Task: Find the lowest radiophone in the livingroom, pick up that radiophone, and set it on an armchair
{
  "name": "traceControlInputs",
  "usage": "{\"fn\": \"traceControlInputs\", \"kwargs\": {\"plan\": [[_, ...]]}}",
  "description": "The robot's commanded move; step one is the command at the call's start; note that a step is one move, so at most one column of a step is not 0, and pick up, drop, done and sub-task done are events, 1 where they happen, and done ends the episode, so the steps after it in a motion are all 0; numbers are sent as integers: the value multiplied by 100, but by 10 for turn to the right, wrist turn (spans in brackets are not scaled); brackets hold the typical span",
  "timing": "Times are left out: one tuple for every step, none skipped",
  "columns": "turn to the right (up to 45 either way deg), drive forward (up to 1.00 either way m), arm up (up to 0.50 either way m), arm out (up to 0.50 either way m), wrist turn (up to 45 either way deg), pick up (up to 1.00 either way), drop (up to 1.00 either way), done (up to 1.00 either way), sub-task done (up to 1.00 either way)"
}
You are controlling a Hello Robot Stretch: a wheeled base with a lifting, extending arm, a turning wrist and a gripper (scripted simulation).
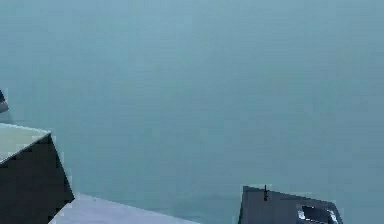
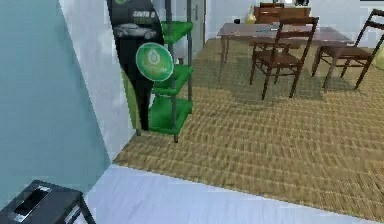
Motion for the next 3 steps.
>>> {"fn": "traceControlInputs", "kwargs": {"plan": [[450,0,0,0,0,0,0,0,0],[150,0,0,0,0,0,0,0,0],[0,35,0,0,0,0,0,0,0]]}}
